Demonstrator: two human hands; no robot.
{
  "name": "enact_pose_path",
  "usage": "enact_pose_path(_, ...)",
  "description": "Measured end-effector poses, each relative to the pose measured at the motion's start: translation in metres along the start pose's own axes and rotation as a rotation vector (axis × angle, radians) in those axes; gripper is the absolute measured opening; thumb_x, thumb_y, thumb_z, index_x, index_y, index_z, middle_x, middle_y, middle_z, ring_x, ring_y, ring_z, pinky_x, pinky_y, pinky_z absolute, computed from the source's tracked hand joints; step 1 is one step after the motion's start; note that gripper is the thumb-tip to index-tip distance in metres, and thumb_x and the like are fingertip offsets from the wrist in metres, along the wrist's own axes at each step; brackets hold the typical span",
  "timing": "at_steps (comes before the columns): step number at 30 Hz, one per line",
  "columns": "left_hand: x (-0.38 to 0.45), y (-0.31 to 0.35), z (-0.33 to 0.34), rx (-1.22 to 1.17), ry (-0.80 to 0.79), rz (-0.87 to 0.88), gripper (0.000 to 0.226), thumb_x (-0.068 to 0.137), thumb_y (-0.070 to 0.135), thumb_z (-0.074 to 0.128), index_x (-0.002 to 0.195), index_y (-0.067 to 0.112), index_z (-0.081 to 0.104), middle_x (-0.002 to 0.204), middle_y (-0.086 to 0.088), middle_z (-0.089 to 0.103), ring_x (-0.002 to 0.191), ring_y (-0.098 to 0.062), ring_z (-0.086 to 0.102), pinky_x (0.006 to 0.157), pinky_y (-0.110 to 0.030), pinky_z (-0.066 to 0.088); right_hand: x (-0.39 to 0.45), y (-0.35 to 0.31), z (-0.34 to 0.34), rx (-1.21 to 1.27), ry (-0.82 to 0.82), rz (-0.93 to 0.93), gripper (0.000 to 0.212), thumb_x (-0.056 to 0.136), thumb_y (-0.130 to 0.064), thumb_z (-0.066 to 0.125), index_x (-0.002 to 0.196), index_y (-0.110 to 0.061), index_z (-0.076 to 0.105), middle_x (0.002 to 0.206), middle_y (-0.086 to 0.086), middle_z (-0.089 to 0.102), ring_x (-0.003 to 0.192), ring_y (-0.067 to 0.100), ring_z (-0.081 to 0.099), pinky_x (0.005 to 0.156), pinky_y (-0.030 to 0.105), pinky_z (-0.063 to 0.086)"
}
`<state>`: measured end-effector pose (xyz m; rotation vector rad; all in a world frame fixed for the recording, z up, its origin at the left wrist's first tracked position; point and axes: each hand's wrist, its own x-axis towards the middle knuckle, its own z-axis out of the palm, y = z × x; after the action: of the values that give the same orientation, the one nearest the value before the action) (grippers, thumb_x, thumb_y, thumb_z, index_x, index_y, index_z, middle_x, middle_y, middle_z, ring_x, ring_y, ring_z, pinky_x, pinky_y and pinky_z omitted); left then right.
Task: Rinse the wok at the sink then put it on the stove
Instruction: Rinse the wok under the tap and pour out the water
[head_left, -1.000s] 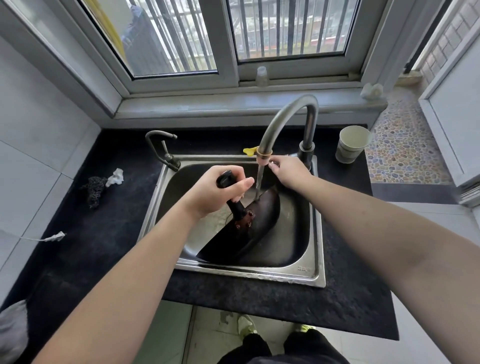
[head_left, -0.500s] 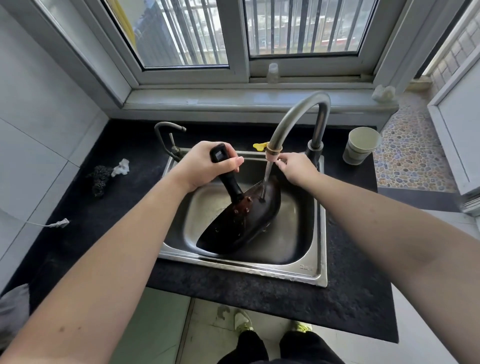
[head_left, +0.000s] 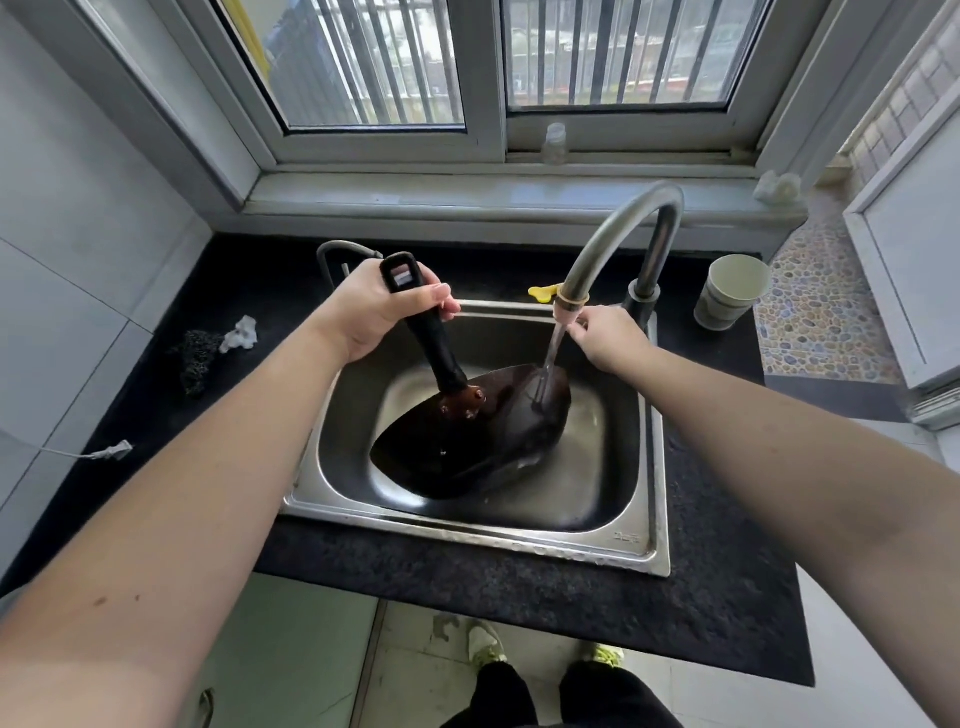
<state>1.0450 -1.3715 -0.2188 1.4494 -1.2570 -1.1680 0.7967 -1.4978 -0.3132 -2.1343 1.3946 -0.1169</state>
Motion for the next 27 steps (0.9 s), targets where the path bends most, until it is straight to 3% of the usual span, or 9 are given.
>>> enact_pose_path(5,0.0,-0.006,-0.003,-0.094,0.029,0.021,0.011,0.083,0.017,0.068,0.076,0.009,0.071,0.077,-0.009,0.07,0.08,-0.025,0.067,0.082,-0.033,0.054,-0.005,-0.005,-0.002,-0.015,0.009,-0.008,0.03,0.101,-0.024,0.043,0.119,-0.009,0.063,0.11,0.018,0.067,0.106,0.034,0.058,0.077,0.03,0.036)
enact_pose_path(11,0.002,-0.017,-0.009,-0.146,0.164,0.037,0.027,0.091,0.015,0.058,0.064,0.019,0.062,0.067,-0.004,0.063,0.071,-0.023,0.061,0.087,-0.043,0.051,-0.008,-0.007,-0.003,-0.003,0.005,0.003,0.03,0.101,-0.023,0.043,0.118,-0.008,0.063,0.11,0.018,0.066,0.106,0.034,0.058,0.075,0.028,0.033)
enact_pose_path(13,0.003,-0.017,-0.006,-0.199,0.196,0.038,0.036,0.093,0.011,0.055,0.059,0.021,0.059,0.059,-0.001,0.058,0.064,-0.02,0.056,0.079,-0.041,0.05,-0.008,-0.008,-0.004,-0.001,-0.003,0.012,0.031,0.101,-0.023,0.043,0.119,-0.008,0.062,0.111,0.018,0.066,0.104,0.032,0.058,0.075,0.027,0.034)
enact_pose_path(19,0.006,-0.02,-0.013,-0.344,0.323,-0.031,0.033,0.09,0.009,0.052,0.059,0.013,0.043,0.049,-0.002,0.042,0.052,-0.019,0.044,0.062,-0.033,0.046,-0.01,-0.012,-0.007,-0.001,-0.019,0.033,0.033,0.102,-0.025,0.043,0.126,-0.01,0.059,0.119,0.017,0.064,0.109,0.032,0.058,0.081,0.029,0.038)
enact_pose_path(23,0.009,-0.023,-0.021,-0.392,0.377,-0.057,0.018,0.087,0.008,0.051,0.07,0.012,0.046,0.047,0.0,0.039,0.048,-0.017,0.04,0.056,-0.031,0.044,-0.011,-0.012,-0.006,0.004,-0.022,0.043,0.035,0.102,-0.026,0.043,0.129,-0.009,0.057,0.122,0.016,0.063,0.112,0.031,0.057,0.084,0.029,0.039)
enact_pose_path(27,0.007,-0.023,-0.025,-0.426,0.393,-0.082,0.034,0.087,0.01,0.049,0.054,0.015,0.047,0.047,-0.001,0.036,0.048,-0.017,0.038,0.058,-0.031,0.041,-0.01,-0.011,-0.005,-0.002,-0.013,0.041,0.035,0.102,-0.026,0.043,0.128,-0.009,0.058,0.121,0.016,0.063,0.108,0.031,0.058,0.079,0.026,0.035)
